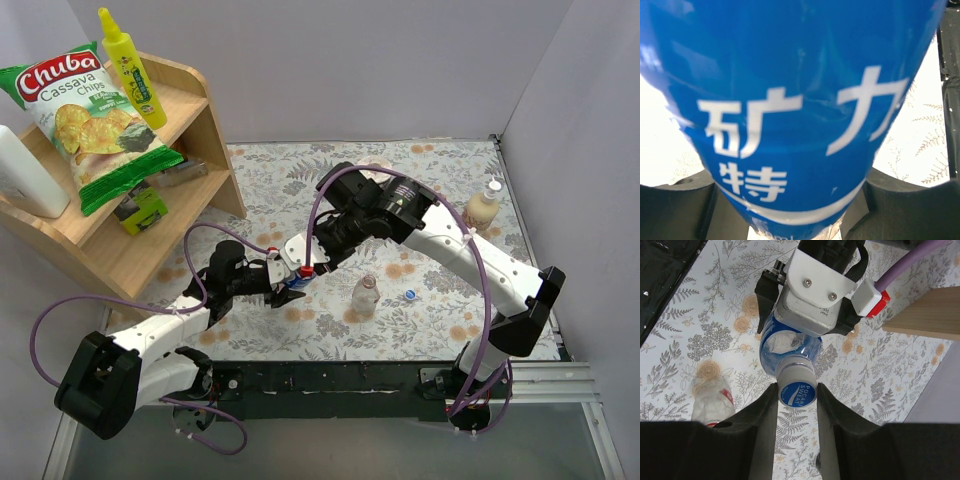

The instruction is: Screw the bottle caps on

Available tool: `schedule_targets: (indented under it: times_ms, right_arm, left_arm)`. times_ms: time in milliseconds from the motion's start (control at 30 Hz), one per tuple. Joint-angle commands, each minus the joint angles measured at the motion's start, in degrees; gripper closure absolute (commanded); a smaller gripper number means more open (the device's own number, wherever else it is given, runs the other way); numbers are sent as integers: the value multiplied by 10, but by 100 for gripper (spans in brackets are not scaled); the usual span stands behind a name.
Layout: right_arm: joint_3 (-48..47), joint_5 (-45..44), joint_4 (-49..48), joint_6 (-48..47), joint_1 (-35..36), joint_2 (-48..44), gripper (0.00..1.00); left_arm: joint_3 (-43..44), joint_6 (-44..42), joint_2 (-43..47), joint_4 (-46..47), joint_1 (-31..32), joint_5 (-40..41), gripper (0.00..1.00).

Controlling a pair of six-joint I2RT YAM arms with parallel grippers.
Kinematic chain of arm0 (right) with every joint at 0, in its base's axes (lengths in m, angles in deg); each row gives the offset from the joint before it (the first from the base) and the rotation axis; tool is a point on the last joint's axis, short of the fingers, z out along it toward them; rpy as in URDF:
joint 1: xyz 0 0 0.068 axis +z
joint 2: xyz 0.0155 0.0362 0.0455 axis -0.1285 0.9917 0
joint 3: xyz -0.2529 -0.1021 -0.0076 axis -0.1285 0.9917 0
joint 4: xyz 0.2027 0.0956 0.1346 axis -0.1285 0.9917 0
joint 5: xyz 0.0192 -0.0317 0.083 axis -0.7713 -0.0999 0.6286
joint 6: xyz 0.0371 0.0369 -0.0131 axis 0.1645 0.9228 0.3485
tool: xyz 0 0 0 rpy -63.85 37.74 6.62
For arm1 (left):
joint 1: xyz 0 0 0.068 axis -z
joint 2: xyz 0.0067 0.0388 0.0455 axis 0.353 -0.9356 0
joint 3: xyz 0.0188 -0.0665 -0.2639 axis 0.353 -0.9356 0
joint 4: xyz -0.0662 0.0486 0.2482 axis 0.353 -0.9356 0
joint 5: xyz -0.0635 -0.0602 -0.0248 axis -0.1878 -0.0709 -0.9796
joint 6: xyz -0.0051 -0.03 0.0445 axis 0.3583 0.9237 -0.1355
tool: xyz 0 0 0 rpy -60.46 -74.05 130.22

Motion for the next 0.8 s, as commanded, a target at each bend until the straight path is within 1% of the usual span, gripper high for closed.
schedule_targets:
  times_ms: [0,133,233,267,367,400,467,600,633,700,733,767]
  right_arm:
    - [11,-33,-3,-11,0,-3,76]
    - [-15,-15,37,-11,0,13,76]
    - [-22,-6,55,-1,-1,27,77]
    - [-20,-5,54,5,-1,29,77]
    - [-18,0,58,35,-1,39,77]
    - [-19,1,60,61,-1,42,77]
    - [-25,8,67,84,-5,55,78]
    - [-53,12,60,173,-13,83,79]
    - [-60,10,57,228,-14,89,80]
    - [-94,10,62,281,-16,114,81]
    - [-110,11,71,324,-16,125,82]
    - [-126,12,81,350,-16,151,82]
  left_arm:
    - [13,-23,15,48,2,-36,100]
    - [-1,-28,27,82,2,-18,100]
    - [-20,-15,35,132,2,-5,100]
    - [-27,-8,39,166,2,-1,100]
    - [-41,20,39,214,3,8,100]
    - [-42,29,39,225,3,14,100]
    - [-42,51,36,246,3,31,100]
    - [-34,88,24,271,3,70,100]
    - [-35,98,23,278,3,78,100]
    - [-33,107,17,291,4,106,100]
    - [-29,111,14,295,5,118,100]
    - [-28,122,11,297,4,143,100]
